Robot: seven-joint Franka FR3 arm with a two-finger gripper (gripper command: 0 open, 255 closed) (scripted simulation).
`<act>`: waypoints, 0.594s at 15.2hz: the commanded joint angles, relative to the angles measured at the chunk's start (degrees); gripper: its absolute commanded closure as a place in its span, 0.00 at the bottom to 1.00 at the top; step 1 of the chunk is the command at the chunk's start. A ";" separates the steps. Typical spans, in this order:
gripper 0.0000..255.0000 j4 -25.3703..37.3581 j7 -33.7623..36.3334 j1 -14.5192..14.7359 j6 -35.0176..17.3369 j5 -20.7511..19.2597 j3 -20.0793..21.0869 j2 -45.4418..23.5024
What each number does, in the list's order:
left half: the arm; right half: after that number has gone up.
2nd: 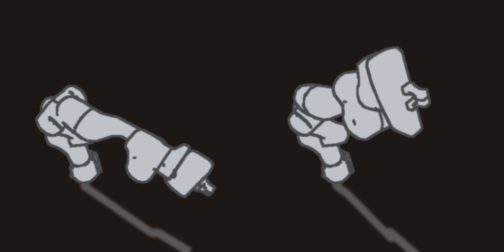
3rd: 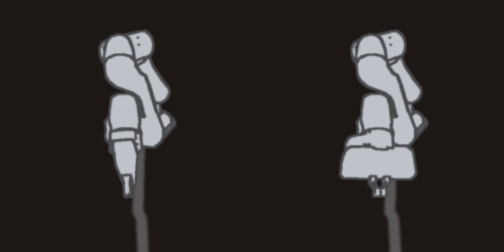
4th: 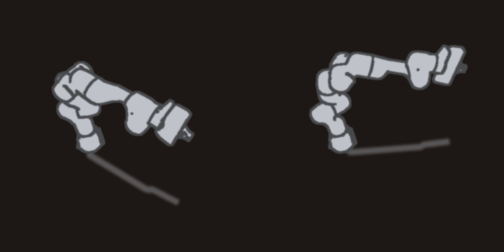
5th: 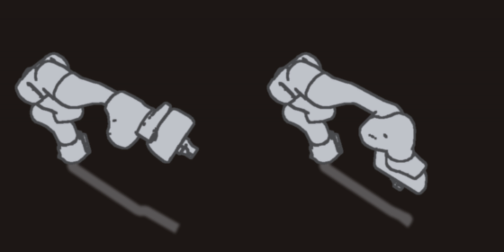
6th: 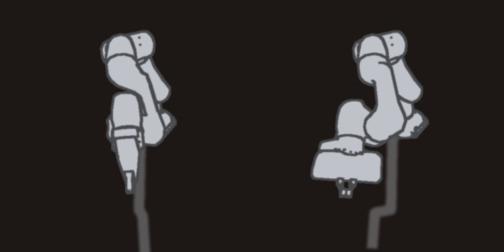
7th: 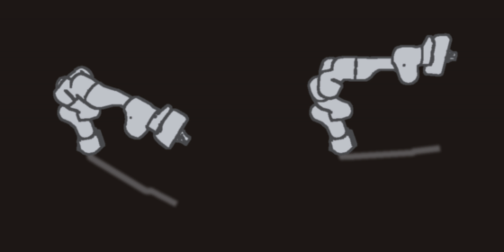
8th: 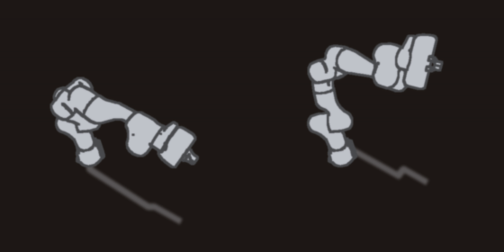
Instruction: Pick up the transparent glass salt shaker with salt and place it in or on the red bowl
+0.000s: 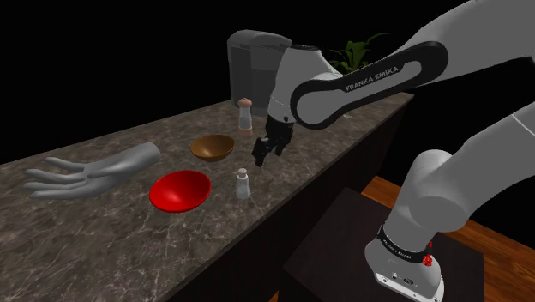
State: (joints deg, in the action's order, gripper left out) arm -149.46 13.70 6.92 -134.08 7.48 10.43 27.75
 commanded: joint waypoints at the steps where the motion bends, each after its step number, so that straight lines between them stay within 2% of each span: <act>1: 0.00 0.50 1.11 0.54 -4.96 0.65 1.32 -4.16; 5: 0.00 2.40 3.17 1.02 -13.83 0.76 3.64 -12.78; 9: 0.00 2.16 3.67 0.74 -17.32 0.09 4.10 -16.03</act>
State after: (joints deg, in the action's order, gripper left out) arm -147.49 17.21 7.75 -150.51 7.78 14.40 12.71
